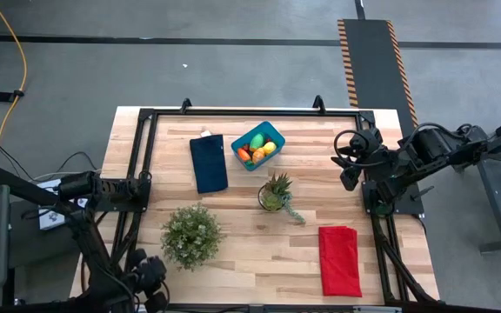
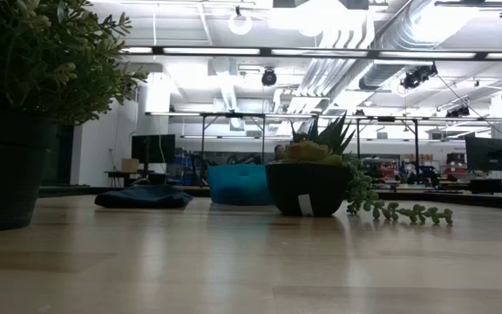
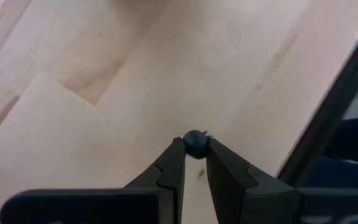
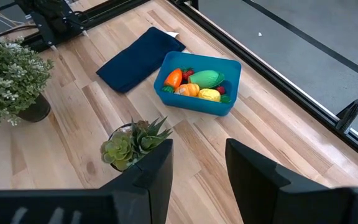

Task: Pick and placing Produce into tupperware
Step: Put the blue berry into the bin

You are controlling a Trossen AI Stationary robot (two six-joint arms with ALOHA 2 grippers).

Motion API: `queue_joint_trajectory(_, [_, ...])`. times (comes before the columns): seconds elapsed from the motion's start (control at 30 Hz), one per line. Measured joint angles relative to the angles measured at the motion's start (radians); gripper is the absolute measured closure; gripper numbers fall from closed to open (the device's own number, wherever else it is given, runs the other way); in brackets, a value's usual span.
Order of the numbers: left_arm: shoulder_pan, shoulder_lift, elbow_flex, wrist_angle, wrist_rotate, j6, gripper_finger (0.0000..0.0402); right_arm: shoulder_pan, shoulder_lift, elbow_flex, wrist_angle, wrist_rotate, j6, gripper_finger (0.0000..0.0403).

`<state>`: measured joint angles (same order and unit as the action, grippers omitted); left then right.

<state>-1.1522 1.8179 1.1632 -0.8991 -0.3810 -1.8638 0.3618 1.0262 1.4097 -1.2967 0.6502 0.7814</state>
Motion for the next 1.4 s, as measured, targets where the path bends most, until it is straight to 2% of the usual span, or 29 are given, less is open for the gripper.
queue_joint_trajectory(0.27, [0.0,-0.012,0.062,-0.082,0.036,0.001,0.0353,0.0,0.0,0.0,0.0,-0.001,-0.004,0.0263])
queue_joint_trajectory(0.6, [0.0,-0.098,0.114,-0.205,0.047,0.0,0.0353,0.0,0.0,0.0,0.0,-0.003,-0.004,0.0263])
queue_joint_trajectory(1.4, [0.0,-0.392,0.115,-0.315,0.048,0.0,0.0353,0.0,0.0,0.0,0.0,-0.019,-0.015,0.0263])
